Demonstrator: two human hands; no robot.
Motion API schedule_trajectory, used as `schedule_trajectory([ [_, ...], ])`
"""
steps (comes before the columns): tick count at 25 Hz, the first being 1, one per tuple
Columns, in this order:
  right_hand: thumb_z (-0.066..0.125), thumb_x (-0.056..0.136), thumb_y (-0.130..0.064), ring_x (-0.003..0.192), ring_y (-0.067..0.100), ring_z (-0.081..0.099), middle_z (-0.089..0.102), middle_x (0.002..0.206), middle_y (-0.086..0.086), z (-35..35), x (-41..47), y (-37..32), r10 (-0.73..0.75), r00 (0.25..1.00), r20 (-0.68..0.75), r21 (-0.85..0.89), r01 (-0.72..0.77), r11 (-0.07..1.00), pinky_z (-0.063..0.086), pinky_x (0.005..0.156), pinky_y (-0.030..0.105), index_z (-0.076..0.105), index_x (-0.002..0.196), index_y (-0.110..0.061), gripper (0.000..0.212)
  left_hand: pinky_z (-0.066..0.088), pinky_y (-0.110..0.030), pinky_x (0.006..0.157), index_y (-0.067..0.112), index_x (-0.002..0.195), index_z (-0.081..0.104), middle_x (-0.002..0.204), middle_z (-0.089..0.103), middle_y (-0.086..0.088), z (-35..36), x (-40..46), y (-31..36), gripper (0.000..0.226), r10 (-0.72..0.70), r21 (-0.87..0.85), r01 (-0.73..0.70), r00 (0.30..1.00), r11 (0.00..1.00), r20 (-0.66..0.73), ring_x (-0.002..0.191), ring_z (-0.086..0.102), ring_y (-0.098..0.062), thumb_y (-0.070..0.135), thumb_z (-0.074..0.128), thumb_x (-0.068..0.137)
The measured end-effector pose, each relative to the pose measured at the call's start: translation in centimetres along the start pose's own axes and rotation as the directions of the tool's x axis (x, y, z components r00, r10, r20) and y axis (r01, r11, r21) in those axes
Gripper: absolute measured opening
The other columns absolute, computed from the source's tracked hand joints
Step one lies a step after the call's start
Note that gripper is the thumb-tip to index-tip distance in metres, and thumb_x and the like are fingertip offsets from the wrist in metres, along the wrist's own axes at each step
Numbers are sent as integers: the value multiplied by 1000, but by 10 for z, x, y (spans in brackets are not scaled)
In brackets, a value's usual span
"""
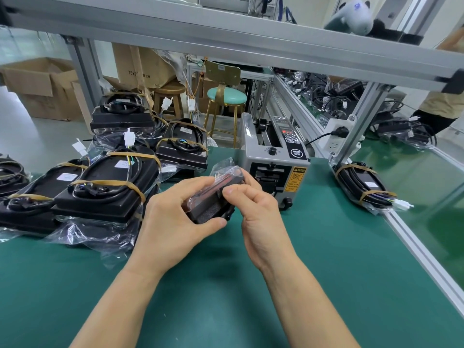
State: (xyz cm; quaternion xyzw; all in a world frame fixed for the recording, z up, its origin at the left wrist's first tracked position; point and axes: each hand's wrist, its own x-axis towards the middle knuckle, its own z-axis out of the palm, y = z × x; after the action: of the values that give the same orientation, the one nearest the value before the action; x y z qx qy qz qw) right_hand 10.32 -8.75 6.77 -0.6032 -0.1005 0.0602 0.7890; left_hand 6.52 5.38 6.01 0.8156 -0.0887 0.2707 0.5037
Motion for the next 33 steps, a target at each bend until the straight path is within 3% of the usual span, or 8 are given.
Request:
schedule_trajectory([
  [4,62,83,-3,121,-10,47,50,140,-7,2,-1,0,-6,1000,-26,-6,6,1000,36,107,27,73,84,4,13,40,-4,85,43,109,61,112,60,33,0,0,2,63,5,-6,-5,1000,1000,6,100,59,11,26,83,52],
  [13,63,83,-2,113,-22,46,48,141,-8,4,-2,0,-20,999,-42,-45,18,999,40,84,5,74,79,-1,11,40,-3,84,41,109,62,111,60,32,0,1,0,67,5,0,-5,1000,1000,5,100,59,10,21,89,51],
  [18,66,83,-3,118,-21,43,51,140,-6,6,-3,5,-43,995,-88,-79,36,996,36,104,22,74,78,-1,10,40,-3,84,39,109,62,111,60,32,-1,1,-2,70,16,16,-16,1000,1000,3,99,59,11,9,90,54],
  [21,67,81,-2,117,-22,43,53,137,-7,10,-5,8,-60,989,-137,-87,48,995,38,100,21,71,68,-8,14,40,-3,84,42,108,62,111,60,32,0,1,-1,70,21,28,-21,1000,999,1,99,59,11,9,90,53],
  [23,65,81,2,114,-13,53,58,130,-3,12,-4,12,-68,983,-172,-57,59,997,44,92,19,69,77,-10,13,40,-2,84,44,107,61,110,61,32,0,1,-2,71,21,25,-21,1000,999,1,99,59,11,9,90,53],
  [25,62,83,7,98,-1,65,69,110,-2,12,-4,14,-27,981,-194,121,51,991,51,79,17,60,102,-12,27,41,-3,83,43,107,62,108,63,31,1,0,-2,71,19,12,-20,1000,1000,5,97,60,11,8,91,53],
  [27,62,85,5,92,0,66,69,104,-4,14,-2,15,21,981,-191,246,27,969,51,74,12,51,112,-16,36,42,-4,84,44,108,62,107,64,31,-1,0,-1,70,21,-1,-21,1000,1000,1,97,60,10,14,92,52],
  [33,64,87,3,87,-10,63,62,108,-4,16,0,17,-10,986,-168,154,37,987,48,73,9,52,111,-21,36,43,-5,83,46,107,62,106,65,29,-2,0,-3,71,0,-24,0,1000,1000,-8,98,61,8,11,91,53],
])
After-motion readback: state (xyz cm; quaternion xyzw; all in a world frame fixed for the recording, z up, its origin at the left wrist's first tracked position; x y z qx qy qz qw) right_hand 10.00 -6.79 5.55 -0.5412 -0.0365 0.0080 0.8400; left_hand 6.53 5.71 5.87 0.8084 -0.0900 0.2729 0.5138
